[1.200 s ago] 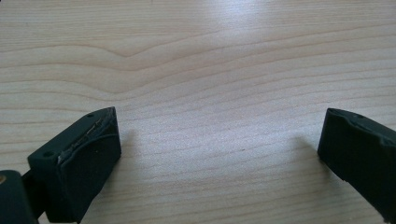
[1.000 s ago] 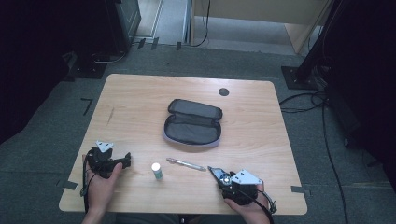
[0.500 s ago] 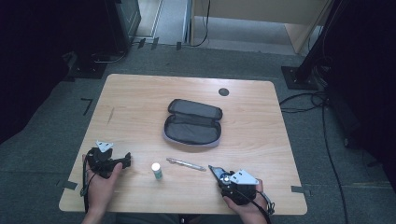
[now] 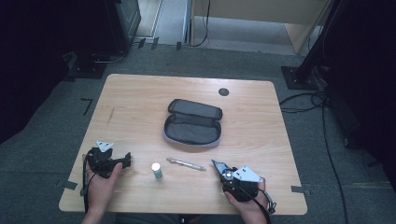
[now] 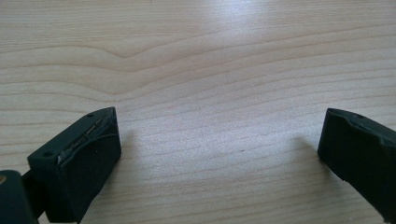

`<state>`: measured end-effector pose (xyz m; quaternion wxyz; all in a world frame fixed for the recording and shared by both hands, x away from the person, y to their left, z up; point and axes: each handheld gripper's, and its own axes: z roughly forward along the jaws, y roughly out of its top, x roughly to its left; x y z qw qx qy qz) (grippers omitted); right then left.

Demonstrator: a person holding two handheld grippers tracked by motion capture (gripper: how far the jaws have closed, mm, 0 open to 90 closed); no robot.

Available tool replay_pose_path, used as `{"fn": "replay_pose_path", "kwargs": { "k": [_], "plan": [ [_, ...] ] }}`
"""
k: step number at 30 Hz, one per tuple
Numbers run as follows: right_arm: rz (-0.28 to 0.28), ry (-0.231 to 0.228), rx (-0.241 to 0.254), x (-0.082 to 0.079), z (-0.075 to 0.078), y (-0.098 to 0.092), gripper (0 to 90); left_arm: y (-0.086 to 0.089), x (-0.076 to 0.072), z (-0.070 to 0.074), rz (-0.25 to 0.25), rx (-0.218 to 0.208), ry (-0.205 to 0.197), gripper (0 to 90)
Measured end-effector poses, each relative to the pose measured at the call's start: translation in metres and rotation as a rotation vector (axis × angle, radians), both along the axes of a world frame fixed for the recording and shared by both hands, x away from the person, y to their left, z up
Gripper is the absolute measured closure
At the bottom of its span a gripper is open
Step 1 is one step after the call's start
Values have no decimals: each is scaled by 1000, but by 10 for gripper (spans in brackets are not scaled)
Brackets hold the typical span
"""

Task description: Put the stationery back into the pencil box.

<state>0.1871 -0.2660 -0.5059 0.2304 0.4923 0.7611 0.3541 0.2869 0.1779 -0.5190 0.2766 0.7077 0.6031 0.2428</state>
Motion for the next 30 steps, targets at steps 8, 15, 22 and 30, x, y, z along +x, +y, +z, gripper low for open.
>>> {"fn": "replay_pose_path", "kwargs": {
  "k": [8,15,22,30],
  "plan": [
    [-11,-21,21,5,13,-1,421,0,0,0,1,-1,0,0],
    [-23,-43,40,13,30,-4,421,0,0,0,1,0,0,0],
    [-13,-63,41,23,42,0,421,0,0,0,1,0,0,0],
    [12,-87,43,40,61,10,421,0,0,0,1,0,0,0]
  ]
}}
